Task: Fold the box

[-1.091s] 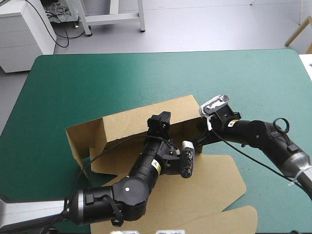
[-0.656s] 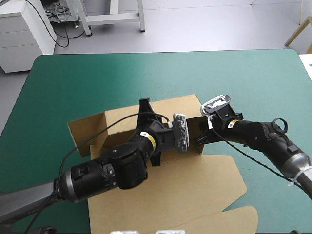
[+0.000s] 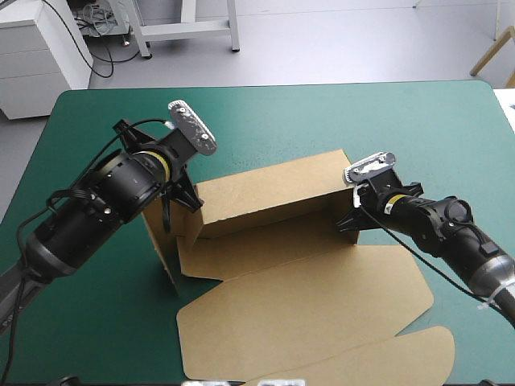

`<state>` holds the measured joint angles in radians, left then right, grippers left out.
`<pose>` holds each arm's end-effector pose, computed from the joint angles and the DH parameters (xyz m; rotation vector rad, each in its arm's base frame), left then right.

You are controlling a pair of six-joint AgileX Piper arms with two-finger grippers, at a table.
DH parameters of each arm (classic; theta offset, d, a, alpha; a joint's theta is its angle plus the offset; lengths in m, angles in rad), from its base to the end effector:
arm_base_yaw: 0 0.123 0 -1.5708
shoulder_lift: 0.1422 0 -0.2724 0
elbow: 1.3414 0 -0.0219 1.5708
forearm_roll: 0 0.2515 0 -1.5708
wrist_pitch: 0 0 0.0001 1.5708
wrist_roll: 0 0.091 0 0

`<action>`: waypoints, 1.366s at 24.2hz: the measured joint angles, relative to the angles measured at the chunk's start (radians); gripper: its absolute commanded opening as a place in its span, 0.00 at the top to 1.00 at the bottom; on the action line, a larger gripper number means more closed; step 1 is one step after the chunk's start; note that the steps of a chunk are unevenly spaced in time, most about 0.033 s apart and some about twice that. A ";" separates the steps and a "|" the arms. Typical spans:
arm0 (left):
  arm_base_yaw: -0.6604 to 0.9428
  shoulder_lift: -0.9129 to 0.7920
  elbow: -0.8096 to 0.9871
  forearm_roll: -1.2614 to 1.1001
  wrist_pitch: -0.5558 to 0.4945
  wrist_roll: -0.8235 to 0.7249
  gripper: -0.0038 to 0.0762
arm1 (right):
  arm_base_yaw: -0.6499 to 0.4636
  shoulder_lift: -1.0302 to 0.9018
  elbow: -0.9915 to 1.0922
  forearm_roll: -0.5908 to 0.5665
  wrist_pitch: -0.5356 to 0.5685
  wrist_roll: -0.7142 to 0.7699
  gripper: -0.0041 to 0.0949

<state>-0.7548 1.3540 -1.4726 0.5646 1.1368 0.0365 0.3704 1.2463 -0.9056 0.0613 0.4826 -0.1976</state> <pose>0.2292 -0.1549 0.4070 0.9720 2.1170 0.3905 0.2479 0.0991 0.2879 -0.6010 2.2308 0.1488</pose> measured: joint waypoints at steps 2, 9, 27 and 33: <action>0.037 -0.020 0.000 -0.035 0.002 0.000 0.95 | 0.000 -0.007 0.000 -0.022 0.012 0.032 0.98; 0.187 -0.061 0.000 -0.110 0.007 0.005 0.95 | 0.000 -0.046 -0.004 -0.087 0.074 0.123 0.98; 0.559 -0.062 0.003 -0.346 -0.054 0.093 0.95 | -0.001 0.026 -0.245 -0.124 0.419 0.207 0.98; 0.559 -0.062 0.003 -0.346 -0.062 0.093 0.95 | -0.001 0.333 -0.522 -0.103 0.525 0.184 0.98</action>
<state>-0.1956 1.2921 -1.4696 0.2186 1.0744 0.1299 0.3695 1.5793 -1.4275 -0.0420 1.0073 -0.0135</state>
